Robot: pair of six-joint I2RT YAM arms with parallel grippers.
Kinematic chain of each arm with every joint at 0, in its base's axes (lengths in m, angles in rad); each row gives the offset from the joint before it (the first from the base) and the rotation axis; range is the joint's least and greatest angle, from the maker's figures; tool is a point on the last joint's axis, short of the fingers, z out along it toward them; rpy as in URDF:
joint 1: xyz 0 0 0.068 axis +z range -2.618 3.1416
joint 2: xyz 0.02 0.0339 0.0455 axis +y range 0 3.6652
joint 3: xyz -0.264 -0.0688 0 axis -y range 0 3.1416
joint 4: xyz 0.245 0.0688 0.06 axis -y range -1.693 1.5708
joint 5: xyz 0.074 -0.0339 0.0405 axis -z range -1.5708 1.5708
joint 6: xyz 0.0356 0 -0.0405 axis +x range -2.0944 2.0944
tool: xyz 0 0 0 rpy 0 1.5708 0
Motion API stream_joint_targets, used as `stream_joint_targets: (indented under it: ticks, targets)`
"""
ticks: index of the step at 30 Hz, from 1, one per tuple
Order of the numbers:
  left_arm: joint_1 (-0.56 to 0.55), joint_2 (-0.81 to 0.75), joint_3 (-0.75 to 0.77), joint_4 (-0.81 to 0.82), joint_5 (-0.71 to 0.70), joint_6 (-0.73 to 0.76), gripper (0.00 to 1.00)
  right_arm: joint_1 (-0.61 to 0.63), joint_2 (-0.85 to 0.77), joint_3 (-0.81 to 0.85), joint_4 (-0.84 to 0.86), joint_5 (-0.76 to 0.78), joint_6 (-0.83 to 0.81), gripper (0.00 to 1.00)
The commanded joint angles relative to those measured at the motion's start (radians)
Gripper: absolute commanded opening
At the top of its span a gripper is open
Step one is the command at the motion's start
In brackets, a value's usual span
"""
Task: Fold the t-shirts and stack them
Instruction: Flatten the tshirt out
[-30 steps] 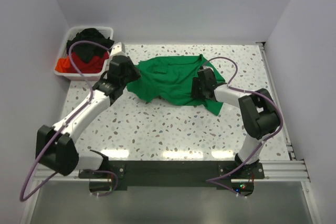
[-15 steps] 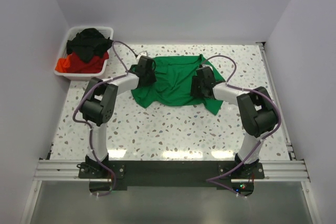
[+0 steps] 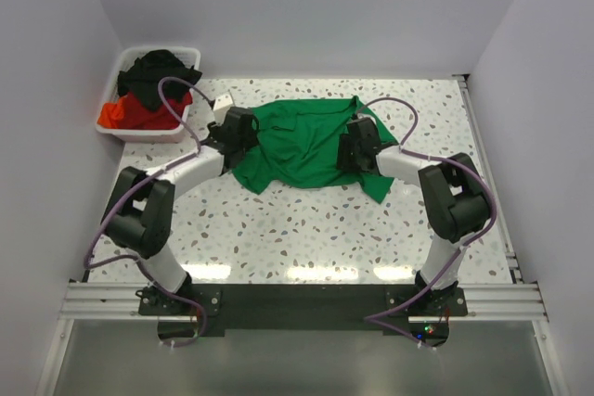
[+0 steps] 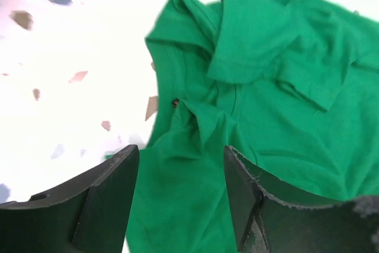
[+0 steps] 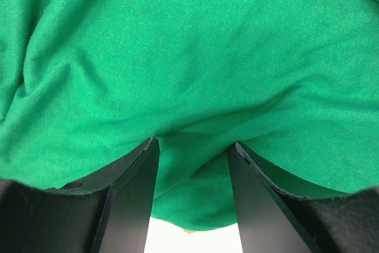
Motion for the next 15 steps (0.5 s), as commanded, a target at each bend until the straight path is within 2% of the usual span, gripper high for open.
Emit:
stream_joint_targets:
  ticks: [1,7,11,15]
  targets:
    - [0.009,-0.115,-0.069,0.051,-0.098,-0.033,0.65,0.002,0.013,0.023,0.005,-0.013,0.001,0.54]
    - [0.055,-0.102,-0.094,-0.007,-0.048,-0.059,0.64,0.003,0.009,0.017,0.003,-0.009,0.000,0.53]
    - [0.113,-0.101,-0.155,0.036,0.064,-0.097,0.54,0.003,0.000,0.009,-0.003,0.004,-0.007,0.53]
    - [0.185,-0.100,-0.195,0.053,0.168,-0.114,0.50,0.003,-0.004,0.006,-0.008,0.011,-0.011,0.53]
